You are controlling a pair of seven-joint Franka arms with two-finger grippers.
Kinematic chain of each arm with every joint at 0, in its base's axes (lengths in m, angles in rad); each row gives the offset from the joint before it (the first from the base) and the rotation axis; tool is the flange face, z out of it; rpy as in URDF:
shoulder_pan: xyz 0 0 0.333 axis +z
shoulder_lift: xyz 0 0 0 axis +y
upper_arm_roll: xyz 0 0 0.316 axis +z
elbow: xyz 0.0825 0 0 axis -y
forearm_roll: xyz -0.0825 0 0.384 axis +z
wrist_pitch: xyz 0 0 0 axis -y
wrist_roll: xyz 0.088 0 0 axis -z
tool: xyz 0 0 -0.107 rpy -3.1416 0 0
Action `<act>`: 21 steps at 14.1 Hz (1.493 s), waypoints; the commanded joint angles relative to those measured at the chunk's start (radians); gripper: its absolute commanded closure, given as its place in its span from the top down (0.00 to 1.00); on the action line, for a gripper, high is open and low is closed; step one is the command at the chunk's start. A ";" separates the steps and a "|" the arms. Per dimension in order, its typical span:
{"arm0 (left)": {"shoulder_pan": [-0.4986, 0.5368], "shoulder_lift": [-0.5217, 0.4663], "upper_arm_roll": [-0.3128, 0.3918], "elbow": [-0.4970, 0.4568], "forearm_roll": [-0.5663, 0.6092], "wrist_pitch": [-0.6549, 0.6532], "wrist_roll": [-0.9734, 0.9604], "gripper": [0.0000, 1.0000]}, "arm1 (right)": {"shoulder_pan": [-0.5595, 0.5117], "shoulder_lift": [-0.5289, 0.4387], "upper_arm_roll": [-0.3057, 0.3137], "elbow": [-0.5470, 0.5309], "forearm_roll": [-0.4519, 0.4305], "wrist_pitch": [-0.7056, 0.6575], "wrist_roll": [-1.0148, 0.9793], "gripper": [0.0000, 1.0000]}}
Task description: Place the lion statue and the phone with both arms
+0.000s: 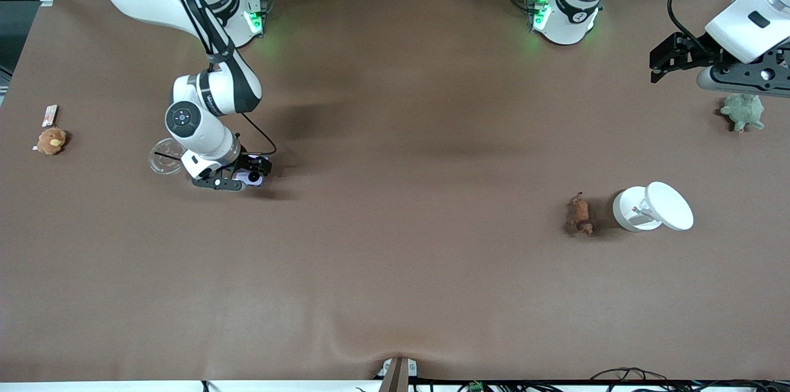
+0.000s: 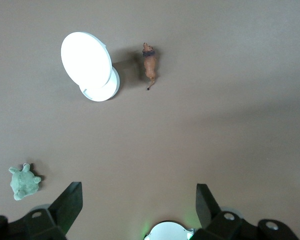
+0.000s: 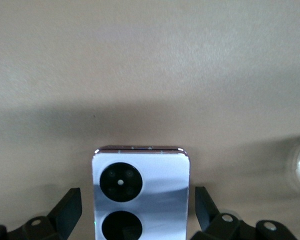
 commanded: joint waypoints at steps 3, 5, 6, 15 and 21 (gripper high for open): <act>0.026 -0.011 0.004 0.006 -0.024 -0.012 0.024 1.00 | -0.022 -0.083 0.010 0.124 -0.009 -0.229 -0.007 1.00; 0.026 -0.009 0.004 0.006 -0.039 -0.010 0.024 1.00 | -0.023 -0.093 0.008 0.297 -0.005 -0.508 -0.006 1.00; 0.026 -0.008 0.006 0.006 -0.041 -0.010 0.023 1.00 | -0.023 -0.088 0.008 0.398 0.001 -0.649 -0.003 1.00; 0.026 -0.008 0.006 0.006 -0.061 -0.010 0.006 1.00 | -0.141 -0.081 0.005 0.997 0.001 -1.257 -0.145 1.00; 0.038 -0.008 0.004 0.006 -0.062 -0.010 0.006 1.00 | -0.244 -0.103 -0.001 1.152 -0.012 -1.455 -0.304 1.00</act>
